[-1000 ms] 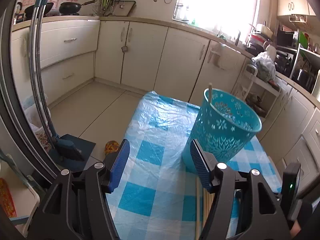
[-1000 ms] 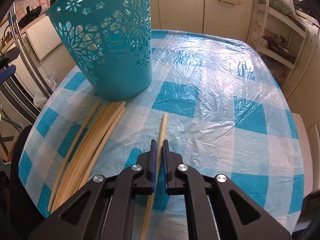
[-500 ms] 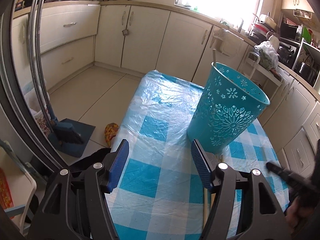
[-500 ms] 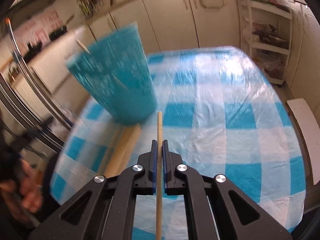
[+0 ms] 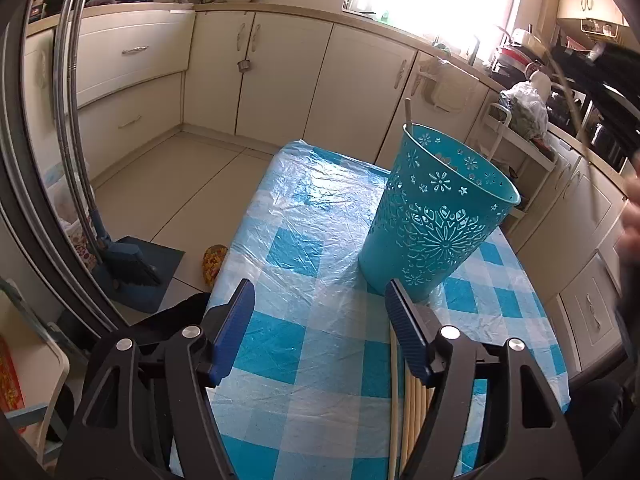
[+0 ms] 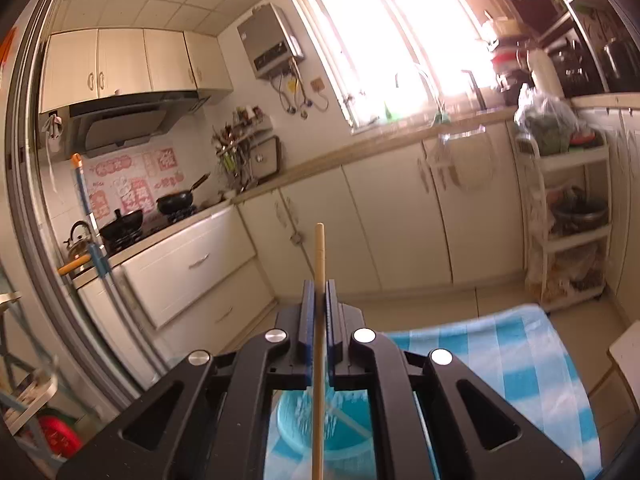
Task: Organize utensils
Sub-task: 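Carry the stick over the teal basket and open the right tool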
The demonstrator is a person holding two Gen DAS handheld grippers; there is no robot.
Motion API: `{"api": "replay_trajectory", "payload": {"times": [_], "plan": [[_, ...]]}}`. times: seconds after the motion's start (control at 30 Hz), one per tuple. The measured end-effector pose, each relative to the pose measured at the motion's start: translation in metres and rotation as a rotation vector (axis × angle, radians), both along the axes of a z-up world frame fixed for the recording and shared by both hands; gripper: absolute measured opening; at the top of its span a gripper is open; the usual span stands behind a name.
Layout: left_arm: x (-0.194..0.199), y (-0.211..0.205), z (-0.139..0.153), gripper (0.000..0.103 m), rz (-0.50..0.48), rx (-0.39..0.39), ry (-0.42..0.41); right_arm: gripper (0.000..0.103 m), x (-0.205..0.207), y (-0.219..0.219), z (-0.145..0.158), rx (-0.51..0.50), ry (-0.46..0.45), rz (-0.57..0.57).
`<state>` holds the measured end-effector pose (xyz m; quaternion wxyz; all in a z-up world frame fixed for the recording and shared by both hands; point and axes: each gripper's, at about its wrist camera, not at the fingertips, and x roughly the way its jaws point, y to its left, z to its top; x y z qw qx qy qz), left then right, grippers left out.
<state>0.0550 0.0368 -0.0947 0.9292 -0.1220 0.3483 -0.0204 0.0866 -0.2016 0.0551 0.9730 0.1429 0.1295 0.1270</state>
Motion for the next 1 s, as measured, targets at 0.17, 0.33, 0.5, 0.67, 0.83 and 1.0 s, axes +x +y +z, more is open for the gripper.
{"api": "replay_trajectory", "payload": {"times": [0.17,0.33,0.5,0.67,0.83,1.0], "plan": [[-0.002,0.003,-0.004,0.067,0.009,-0.008,0.010,0.006,0.033,0.015,-0.021,-0.055,-0.014,-0.115],[-0.001,0.003,-0.008,0.067,0.011,-0.017,0.023,0.006,0.038,0.016,-0.051,-0.105,0.051,-0.122],[-0.002,0.001,-0.008,0.067,0.008,-0.018,0.024,0.011,0.020,0.015,-0.065,-0.141,0.093,-0.071],[-0.009,0.001,-0.003,0.069,0.015,-0.009,0.012,0.020,-0.018,0.003,-0.066,-0.119,0.102,-0.049],[-0.016,0.003,-0.001,0.070,0.025,-0.004,0.006,0.027,-0.075,-0.016,-0.085,-0.099,0.177,-0.065],[-0.022,-0.003,-0.005,0.072,0.013,0.009,0.022,0.025,-0.106,-0.019,-0.152,-0.116,0.423,-0.037]]}}
